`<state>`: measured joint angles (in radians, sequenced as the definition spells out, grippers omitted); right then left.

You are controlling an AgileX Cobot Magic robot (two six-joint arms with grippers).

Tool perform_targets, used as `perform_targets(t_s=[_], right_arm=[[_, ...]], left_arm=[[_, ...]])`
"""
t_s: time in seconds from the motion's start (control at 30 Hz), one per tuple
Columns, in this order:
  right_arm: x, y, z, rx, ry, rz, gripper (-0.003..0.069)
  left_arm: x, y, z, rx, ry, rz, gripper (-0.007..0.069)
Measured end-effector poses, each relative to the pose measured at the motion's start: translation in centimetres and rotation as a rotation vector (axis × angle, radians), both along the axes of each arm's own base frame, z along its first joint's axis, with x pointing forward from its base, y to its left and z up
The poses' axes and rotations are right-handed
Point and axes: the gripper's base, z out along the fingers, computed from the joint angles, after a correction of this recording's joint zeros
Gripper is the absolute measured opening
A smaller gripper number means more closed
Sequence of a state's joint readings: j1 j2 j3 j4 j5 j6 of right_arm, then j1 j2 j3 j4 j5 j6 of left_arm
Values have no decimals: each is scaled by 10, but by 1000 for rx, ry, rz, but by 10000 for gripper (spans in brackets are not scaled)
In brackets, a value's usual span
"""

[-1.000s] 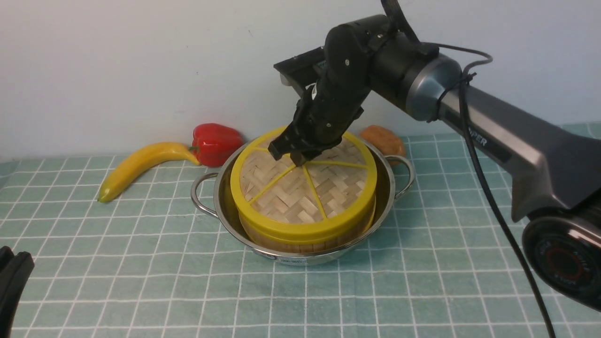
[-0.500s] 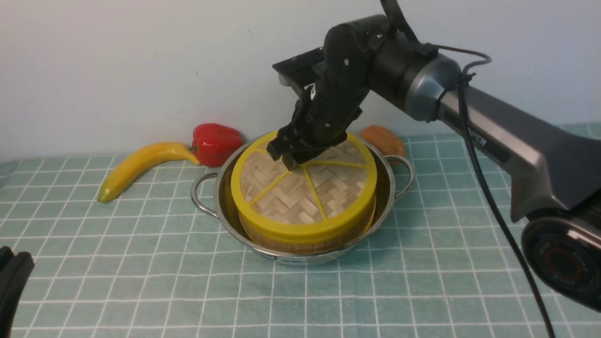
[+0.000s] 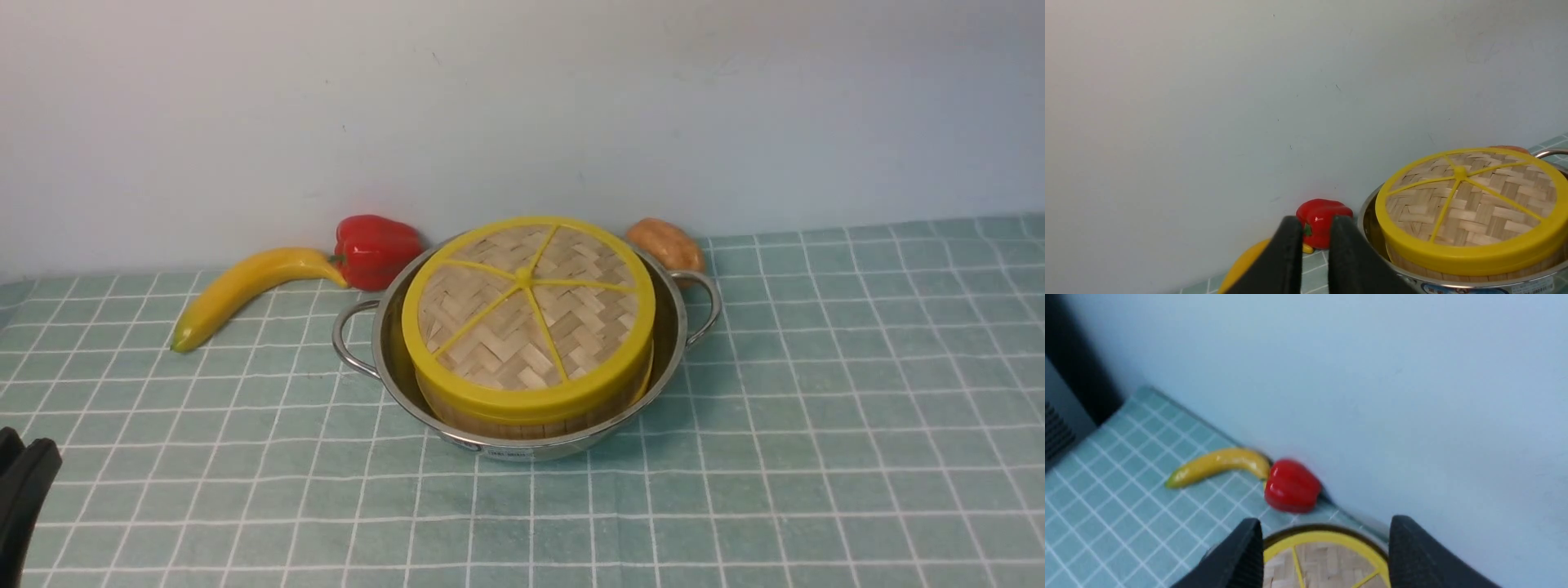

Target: Place the steamer in the pot on the blue tablecloth, and put the lid on the steamer.

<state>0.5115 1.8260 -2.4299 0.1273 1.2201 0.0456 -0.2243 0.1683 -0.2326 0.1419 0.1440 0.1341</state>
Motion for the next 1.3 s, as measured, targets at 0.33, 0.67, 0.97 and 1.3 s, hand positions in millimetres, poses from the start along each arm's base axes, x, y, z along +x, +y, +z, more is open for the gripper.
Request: perform_targets(t_s=[0.33,0.67,0.97,1.3], right_arm=[[-110,-81,8,-80,-1,-81,183],[-132,-94,-132,-67,-39,-103,-15],[-150,-104,-209,-90,6,-108,-12],[-155,-113,-226,-178,-12,-113,-2]], left_arm=[[0,0,0,0,0,0,118],[0,0,0,0,0,0,139],[0,0,0,0,0,0,155],[0,0,0,0,0,0,170]])
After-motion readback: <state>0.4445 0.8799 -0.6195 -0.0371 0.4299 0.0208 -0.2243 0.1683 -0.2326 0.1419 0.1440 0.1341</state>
